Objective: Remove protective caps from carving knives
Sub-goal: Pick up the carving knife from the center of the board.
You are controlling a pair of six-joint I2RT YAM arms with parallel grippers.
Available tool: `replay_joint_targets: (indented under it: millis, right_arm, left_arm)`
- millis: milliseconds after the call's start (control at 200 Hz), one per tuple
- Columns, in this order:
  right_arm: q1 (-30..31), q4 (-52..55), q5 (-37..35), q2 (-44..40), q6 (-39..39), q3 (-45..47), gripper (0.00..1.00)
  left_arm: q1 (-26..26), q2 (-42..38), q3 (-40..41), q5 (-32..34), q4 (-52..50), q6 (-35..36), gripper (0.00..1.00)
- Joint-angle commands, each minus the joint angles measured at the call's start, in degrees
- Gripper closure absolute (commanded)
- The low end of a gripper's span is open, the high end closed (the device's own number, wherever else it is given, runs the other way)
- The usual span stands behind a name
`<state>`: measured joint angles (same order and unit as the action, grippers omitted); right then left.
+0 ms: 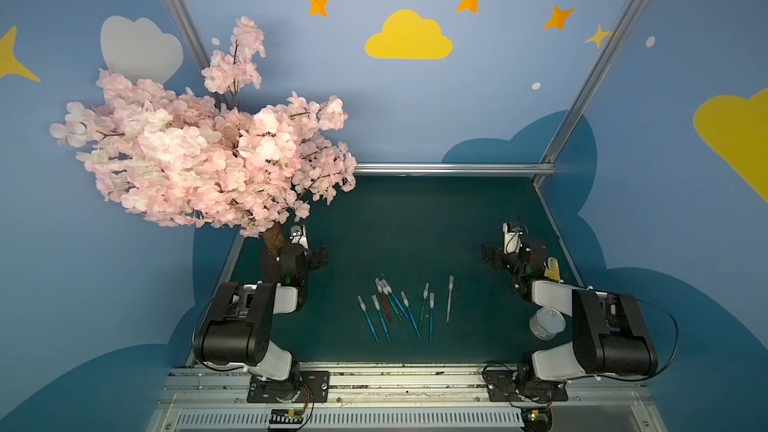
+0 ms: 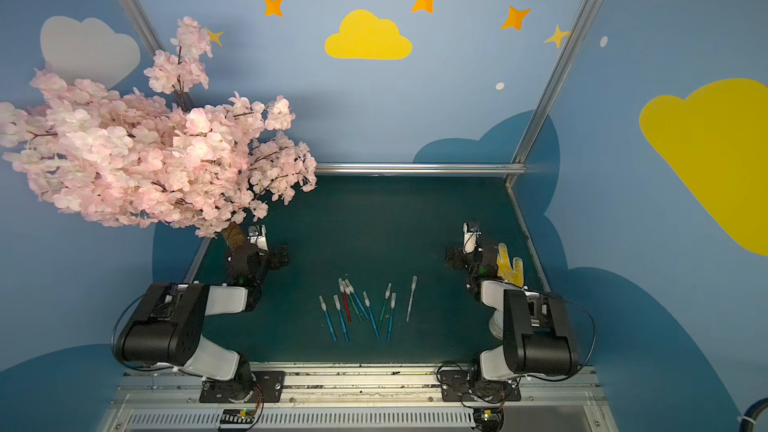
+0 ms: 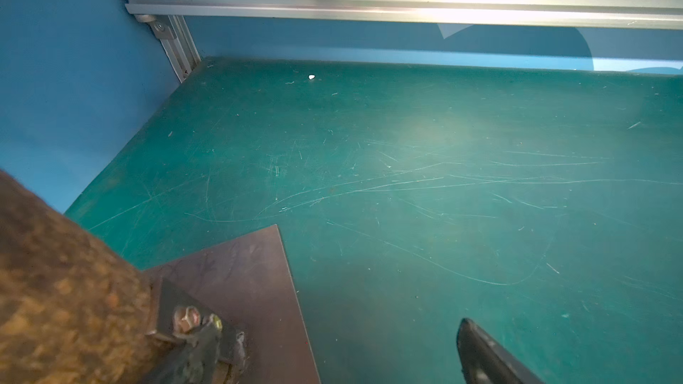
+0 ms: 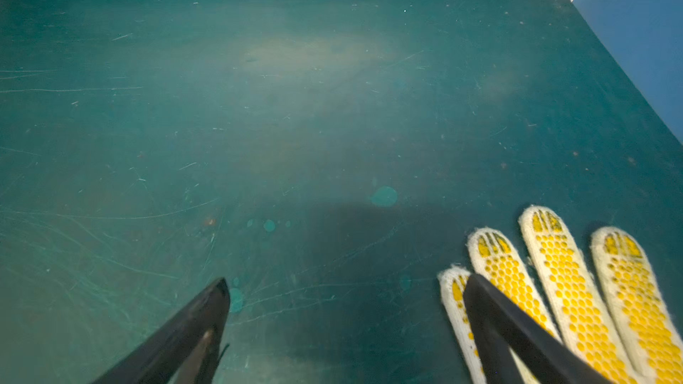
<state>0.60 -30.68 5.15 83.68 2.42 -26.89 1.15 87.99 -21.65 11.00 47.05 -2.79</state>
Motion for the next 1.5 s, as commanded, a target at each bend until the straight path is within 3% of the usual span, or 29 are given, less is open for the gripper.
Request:
replay_joint_targets:
  millis: [0,1106,1492]
  right_arm:
    - [0.3,-1.0,-0.2,0.6,0.4,-1.2,0.01]
    - [0.3,-1.0,-0.1,0.6,0.4,-1.2,0.01]
    - [0.3,-0.9,-0.1,0.7,0.3,-1.2,0.02]
  left_arm:
    - [0.0,0.4,-0.8,0.2,0.8,0.7,0.00]
    - [-0.1,0.3,-0.8,0.2,0.9,0.7,0.00]
    - [-1.1,0.0,-1.0,-2.7,0.0,0.6,0.00]
